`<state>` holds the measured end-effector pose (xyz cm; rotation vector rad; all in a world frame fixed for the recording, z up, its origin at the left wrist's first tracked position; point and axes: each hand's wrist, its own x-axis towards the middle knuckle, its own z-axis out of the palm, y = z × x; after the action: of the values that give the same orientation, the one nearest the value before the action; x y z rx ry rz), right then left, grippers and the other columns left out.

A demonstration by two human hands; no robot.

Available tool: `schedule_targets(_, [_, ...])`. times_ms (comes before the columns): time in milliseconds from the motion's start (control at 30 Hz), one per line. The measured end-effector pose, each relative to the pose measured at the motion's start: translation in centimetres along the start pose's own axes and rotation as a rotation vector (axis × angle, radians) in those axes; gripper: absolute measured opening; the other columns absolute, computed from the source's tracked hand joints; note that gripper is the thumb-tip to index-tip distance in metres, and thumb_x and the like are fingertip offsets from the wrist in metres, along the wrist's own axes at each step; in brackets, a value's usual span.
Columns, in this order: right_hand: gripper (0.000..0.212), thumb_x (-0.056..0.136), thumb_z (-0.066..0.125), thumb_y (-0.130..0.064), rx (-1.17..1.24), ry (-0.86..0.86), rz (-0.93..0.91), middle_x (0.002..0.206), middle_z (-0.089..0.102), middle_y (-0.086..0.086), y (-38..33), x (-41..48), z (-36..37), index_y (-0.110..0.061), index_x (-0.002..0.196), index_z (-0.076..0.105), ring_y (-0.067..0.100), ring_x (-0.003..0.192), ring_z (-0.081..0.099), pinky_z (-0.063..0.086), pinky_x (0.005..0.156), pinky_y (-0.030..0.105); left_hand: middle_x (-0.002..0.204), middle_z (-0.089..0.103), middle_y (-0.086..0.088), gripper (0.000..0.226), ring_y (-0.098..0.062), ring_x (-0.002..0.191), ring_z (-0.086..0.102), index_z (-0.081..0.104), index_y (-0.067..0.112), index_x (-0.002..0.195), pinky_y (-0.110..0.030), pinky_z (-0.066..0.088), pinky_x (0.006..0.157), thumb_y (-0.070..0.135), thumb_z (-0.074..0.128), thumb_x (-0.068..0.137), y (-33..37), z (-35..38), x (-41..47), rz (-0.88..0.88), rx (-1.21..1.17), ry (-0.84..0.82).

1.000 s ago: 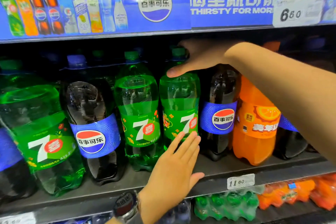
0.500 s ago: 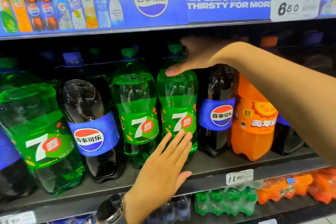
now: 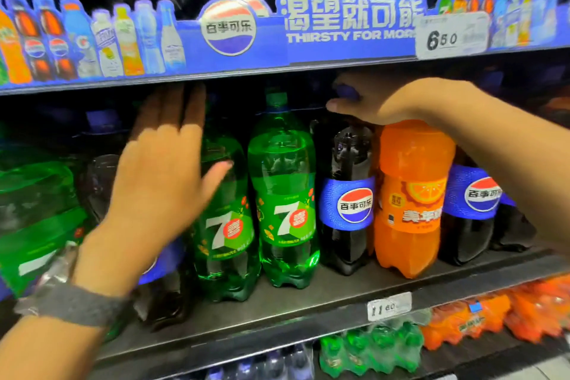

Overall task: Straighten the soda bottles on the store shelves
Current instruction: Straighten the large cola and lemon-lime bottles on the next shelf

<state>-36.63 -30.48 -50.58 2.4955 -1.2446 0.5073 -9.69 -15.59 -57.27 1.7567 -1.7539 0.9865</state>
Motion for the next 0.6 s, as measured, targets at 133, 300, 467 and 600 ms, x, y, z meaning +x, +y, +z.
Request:
schedule_targets(133, [0.033, 0.098, 0.044, -0.037, 0.108, 0.07, 0.057, 0.114, 0.057, 0.014, -0.1, 0.3, 1.3, -0.011, 0.116, 0.054, 0.032, 0.105, 0.052, 0.041, 0.087, 0.036, 0.159, 0.016, -0.011, 0.097, -0.033, 0.142, 0.023, 0.012, 0.021, 0.153, -0.047, 0.026, 0.114, 0.058, 0.061, 0.078, -1.9, 0.4, 3.0, -0.021, -0.07, -0.227])
schedule_targets(300, [0.035, 0.102, 0.033, -0.036, 0.25, 0.075, 0.102, 0.114, 0.057, 0.017, -0.3, 0.1, 2.9, -0.011, 0.125, 0.043, 0.032, 0.105, 0.054, 0.042, 0.088, 0.036, 0.158, 0.021, -0.008, 0.096, -0.034, 0.139, 0.031, 0.008, 0.034, 0.151, -0.05, 0.034, 0.109, 0.067, 0.058, 0.075, -3.0, 1.6, 3.5, -0.011, -0.106, -0.243])
schedule_targets(467, [0.037, 0.102, 0.03, -0.037, 0.256, 0.136, 0.119, 0.114, 0.055, 0.018, -0.3, 0.1, 3.0, -0.009, 0.125, 0.04, 0.031, 0.108, 0.052, 0.039, 0.085, 0.035, 0.151, 0.037, -0.01, 0.097, -0.04, 0.128, 0.045, 0.009, 0.044, 0.144, -0.053, 0.042, 0.101, 0.082, 0.052, 0.066, -4.3, 3.2, 3.7, -0.044, -0.161, -0.219])
schedule_targets(600, [0.036, 0.102, 0.029, -0.037, 0.273, 0.11, 0.119, 0.112, 0.059, 0.015, -0.1, 0.2, 2.9, -0.012, 0.125, 0.04, 0.031, 0.108, 0.054, 0.042, 0.091, 0.037, 0.148, 0.042, -0.007, 0.1, -0.041, 0.122, 0.05, 0.003, 0.051, 0.143, -0.053, 0.046, 0.096, 0.093, 0.038, 0.059, -5.1, 4.4, 3.7, -0.047, -0.167, -0.147])
